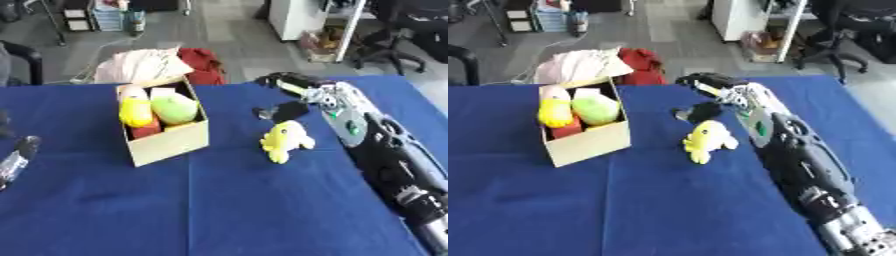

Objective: Pick up objects on the table and place them in the box.

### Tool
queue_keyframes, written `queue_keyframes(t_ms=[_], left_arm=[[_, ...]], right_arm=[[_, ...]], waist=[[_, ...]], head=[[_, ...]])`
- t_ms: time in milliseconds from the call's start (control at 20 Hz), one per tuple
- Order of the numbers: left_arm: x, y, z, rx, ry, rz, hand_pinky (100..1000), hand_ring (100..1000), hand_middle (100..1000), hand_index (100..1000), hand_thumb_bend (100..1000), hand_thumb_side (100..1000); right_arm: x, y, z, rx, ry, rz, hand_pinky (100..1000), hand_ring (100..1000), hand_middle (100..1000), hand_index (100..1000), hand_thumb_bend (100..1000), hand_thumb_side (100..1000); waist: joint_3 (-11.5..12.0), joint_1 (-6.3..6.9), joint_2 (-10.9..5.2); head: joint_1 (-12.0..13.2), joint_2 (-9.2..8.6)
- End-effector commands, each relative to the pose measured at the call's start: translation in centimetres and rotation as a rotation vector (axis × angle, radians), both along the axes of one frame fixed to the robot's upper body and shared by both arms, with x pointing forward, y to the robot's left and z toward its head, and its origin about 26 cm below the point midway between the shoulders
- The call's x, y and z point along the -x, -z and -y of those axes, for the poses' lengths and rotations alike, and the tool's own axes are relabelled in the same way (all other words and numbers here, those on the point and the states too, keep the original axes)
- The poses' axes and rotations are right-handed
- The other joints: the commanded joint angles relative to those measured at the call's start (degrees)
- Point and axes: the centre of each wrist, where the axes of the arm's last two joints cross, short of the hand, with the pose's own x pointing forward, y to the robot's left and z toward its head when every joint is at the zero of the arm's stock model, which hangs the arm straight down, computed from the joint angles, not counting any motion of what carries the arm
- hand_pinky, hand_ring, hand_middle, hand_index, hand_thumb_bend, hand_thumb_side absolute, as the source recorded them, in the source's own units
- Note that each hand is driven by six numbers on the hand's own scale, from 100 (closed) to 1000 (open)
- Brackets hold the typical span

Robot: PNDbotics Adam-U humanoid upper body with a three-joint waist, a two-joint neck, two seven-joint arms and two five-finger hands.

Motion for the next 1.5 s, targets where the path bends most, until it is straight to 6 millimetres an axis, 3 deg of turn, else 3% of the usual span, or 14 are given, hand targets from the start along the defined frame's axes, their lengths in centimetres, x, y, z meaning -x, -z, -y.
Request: queue_keyframes(t_ms=[50,100,150,200,450,650,950,1500], left_arm=[[0.1,-0.9,-0.8,-0.029,-0.019,0.025,813,626,638,734,533,413],[0.1,-0.9,-0.8,-0.029,-0.021,0.024,814,626,638,734,532,413],[0.1,-0.9,-0.8,-0.029,-0.022,0.024,814,626,638,734,532,413],[0.1,-0.9,-0.9,-0.030,-0.023,0.024,814,626,638,734,532,413],[0.1,-0.8,-0.9,-0.029,-0.027,0.021,813,637,638,735,531,414],[0.1,-0.7,-0.8,-0.026,-0.026,0.020,813,640,638,735,530,414],[0.2,-0.5,-0.8,-0.023,-0.021,0.014,818,645,642,738,511,415],[0.2,-0.2,-0.7,-0.018,-0.016,0.008,820,646,644,739,500,417]], right_arm=[[0.8,-2.2,1.7,0.021,-0.015,0.014,900,911,909,1000,223,663],[1.1,-2.0,2.0,0.023,-0.016,0.001,900,910,908,1000,222,664],[1.3,-1.7,2.3,0.024,-0.020,-0.010,900,910,904,1000,357,524],[1.6,-1.4,2.5,0.030,-0.026,-0.025,900,910,907,1000,225,662],[2.6,0.0,2.3,0.095,-0.084,-0.102,899,907,907,1000,231,653],[2.6,1.6,1.8,0.148,-0.083,-0.146,895,909,917,1000,231,598],[1.7,3.0,1.1,0.272,-0.019,-0.015,889,899,916,989,283,508],[-0.1,6.2,0.9,0.388,0.058,0.148,805,767,765,831,234,284]], waist=[[-0.21,-0.80,-1.83],[-0.29,-0.87,-1.84],[-0.34,-0.92,-1.85],[-0.40,-0.97,-1.83],[-0.62,-1.08,-1.74],[-0.66,-0.85,-1.78],[-0.60,-0.36,-1.87],[-0.53,0.35,-1.60]], head=[[0.19,0.19],[0.24,0.14],[0.31,0.09],[0.45,0.06],[0.75,0.05],[0.68,-0.03],[0.66,-0.15],[0.43,-0.22]])
